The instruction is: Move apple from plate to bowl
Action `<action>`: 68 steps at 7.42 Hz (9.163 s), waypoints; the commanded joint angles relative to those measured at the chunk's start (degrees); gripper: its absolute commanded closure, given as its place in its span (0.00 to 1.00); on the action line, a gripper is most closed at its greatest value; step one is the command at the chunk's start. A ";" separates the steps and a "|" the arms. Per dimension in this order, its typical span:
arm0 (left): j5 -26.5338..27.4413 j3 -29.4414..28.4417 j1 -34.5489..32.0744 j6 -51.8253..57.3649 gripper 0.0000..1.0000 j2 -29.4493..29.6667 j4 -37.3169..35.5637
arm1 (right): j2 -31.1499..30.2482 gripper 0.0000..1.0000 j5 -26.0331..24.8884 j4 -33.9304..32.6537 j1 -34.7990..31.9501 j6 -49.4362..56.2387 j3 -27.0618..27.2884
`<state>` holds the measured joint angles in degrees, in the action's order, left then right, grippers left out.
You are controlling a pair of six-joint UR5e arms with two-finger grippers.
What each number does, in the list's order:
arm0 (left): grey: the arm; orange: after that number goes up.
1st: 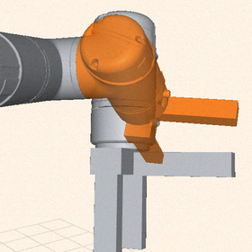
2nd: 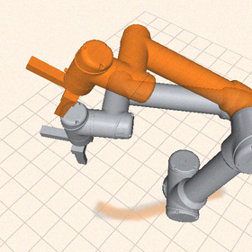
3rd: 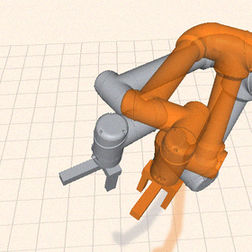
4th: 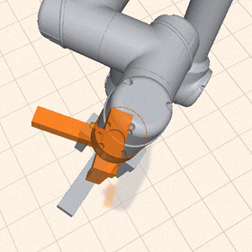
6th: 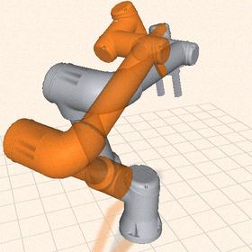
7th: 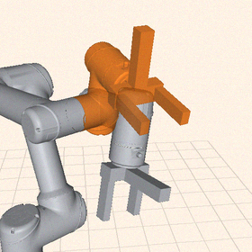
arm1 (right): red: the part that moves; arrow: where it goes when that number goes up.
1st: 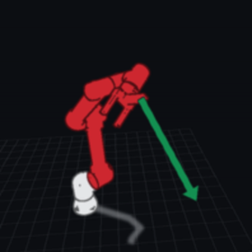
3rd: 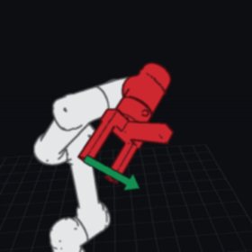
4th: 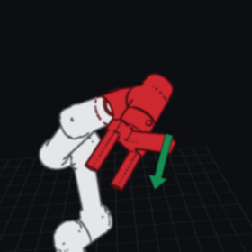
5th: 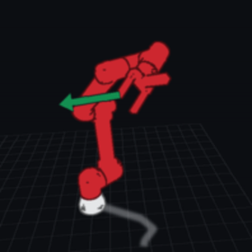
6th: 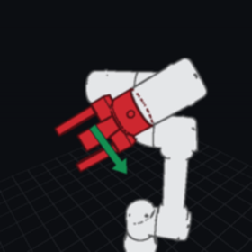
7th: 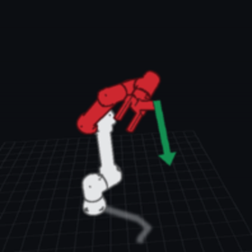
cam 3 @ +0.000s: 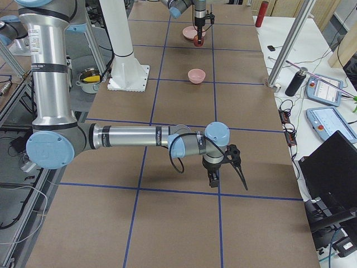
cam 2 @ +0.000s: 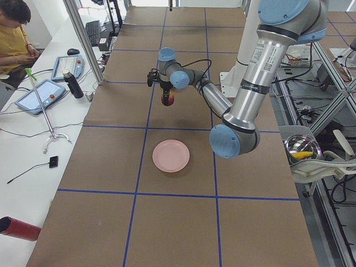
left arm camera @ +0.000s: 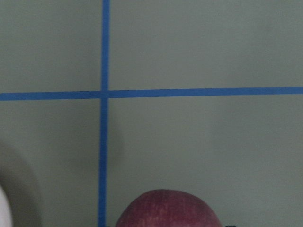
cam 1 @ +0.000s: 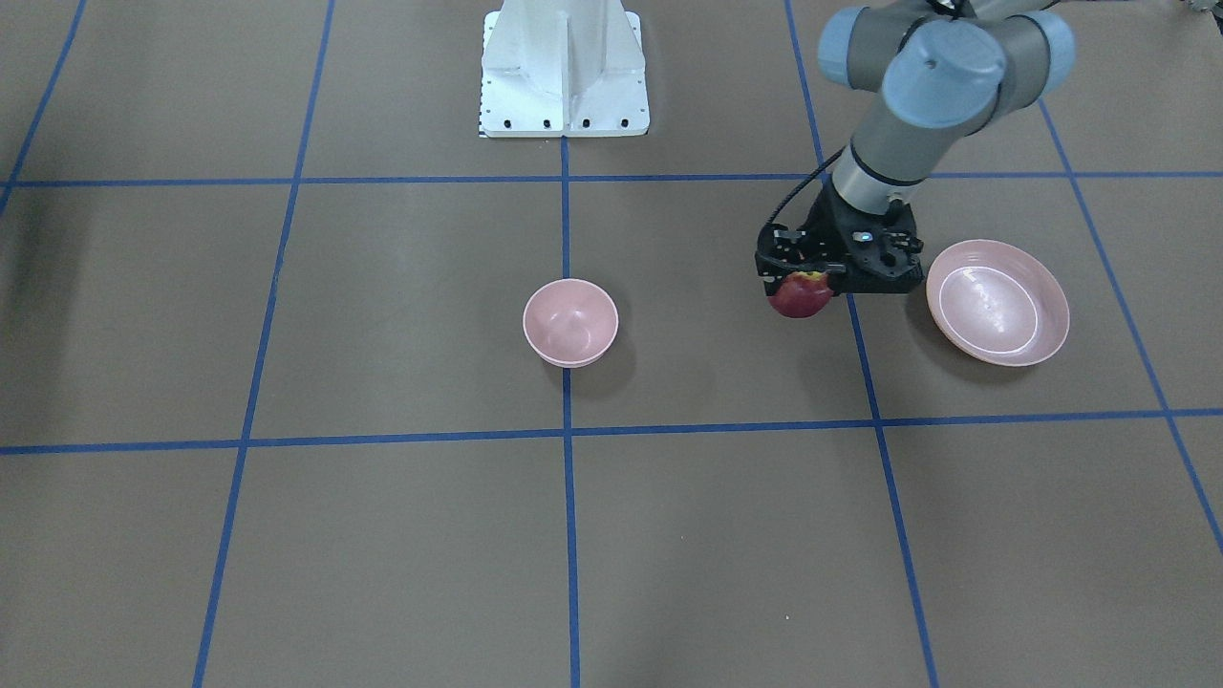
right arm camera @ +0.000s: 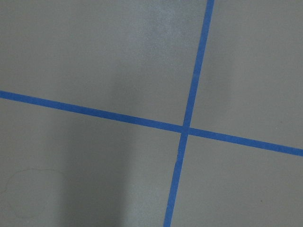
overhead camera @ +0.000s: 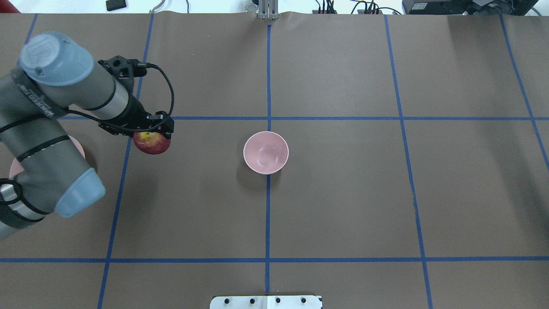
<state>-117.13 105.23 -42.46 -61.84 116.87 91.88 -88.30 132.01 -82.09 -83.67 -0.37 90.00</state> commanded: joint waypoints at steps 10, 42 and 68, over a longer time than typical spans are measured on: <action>12.19 -27.70 12.75 -16.03 0.83 27.71 -1.44 | 0.06 0.00 0.00 0.00 0.09 -0.07 0.00; -16.46 -5.39 -46.66 65.71 0.02 -35.13 0.13 | 0.68 0.00 4.66 -2.37 -8.52 -0.07 1.67; -16.37 -4.68 -46.57 65.88 0.02 -35.05 0.93 | -0.38 0.00 4.22 -1.32 -6.15 -4.11 1.14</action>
<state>-133.51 100.53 -89.03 4.04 81.83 92.81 -88.68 136.23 -83.43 -89.87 -4.48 91.14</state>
